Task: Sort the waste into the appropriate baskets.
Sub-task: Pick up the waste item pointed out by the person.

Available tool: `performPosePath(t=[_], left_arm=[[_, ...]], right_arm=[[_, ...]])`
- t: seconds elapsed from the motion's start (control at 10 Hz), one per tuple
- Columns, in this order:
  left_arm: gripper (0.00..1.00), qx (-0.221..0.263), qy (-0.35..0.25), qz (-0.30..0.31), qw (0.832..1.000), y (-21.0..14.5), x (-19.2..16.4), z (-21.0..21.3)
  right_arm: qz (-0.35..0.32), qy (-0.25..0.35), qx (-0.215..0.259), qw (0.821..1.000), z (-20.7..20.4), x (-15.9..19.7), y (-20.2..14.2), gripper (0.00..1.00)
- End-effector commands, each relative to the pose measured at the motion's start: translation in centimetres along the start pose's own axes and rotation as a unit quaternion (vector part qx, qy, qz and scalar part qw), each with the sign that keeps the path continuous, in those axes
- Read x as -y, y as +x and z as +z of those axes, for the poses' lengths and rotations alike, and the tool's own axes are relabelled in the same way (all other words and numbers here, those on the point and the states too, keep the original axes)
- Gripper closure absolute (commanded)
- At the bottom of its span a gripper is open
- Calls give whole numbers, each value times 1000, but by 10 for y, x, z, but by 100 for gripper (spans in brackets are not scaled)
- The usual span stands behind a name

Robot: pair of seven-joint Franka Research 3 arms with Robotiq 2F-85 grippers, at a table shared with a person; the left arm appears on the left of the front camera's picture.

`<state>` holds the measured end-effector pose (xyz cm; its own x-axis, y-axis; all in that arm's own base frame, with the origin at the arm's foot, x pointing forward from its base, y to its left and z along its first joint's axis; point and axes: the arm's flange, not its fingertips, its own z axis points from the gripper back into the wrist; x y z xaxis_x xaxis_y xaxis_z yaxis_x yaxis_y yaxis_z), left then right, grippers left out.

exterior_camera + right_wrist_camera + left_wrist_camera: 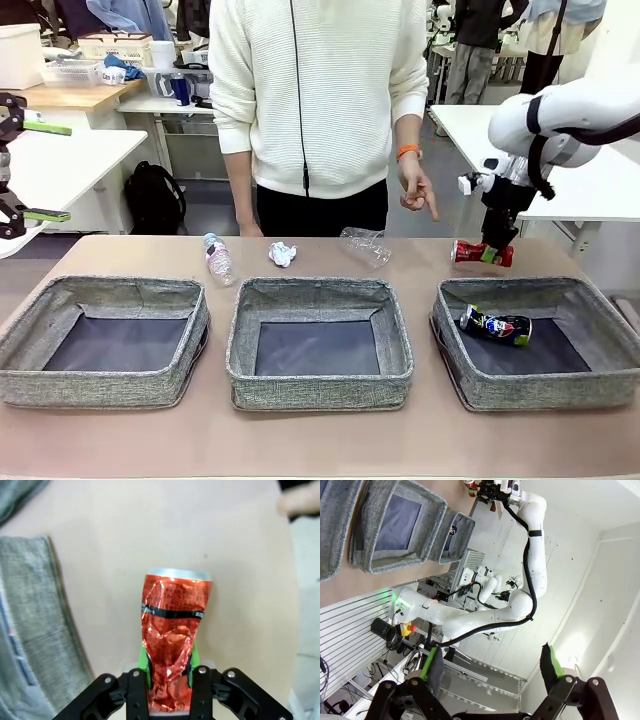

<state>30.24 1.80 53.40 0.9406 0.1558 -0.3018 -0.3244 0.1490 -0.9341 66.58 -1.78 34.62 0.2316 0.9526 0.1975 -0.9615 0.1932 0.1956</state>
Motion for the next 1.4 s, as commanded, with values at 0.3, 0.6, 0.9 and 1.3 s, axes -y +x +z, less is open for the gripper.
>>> performPosePath(t=[0.3, 0.6, 0.9, 1.3], left_arm=[[0, -5, 2, -8, 1000, -1, 0, 3], [0, -5, 2, -8, 1000, -1, 0, 3], [0, -5, 2, -8, 1000, -1, 0, 3], [0, -5, 2, -8, 1000, -1, 0, 3]], right_arm=[[-262, -53, -15, 964, 125, -117, 25, 100], [-309, -98, 29, 946, 114, -175, 34, 100], [-272, -74, 15, 959, 155, -144, 32, 100], [-360, -139, 0, 923, 203, -209, 123, 68]])
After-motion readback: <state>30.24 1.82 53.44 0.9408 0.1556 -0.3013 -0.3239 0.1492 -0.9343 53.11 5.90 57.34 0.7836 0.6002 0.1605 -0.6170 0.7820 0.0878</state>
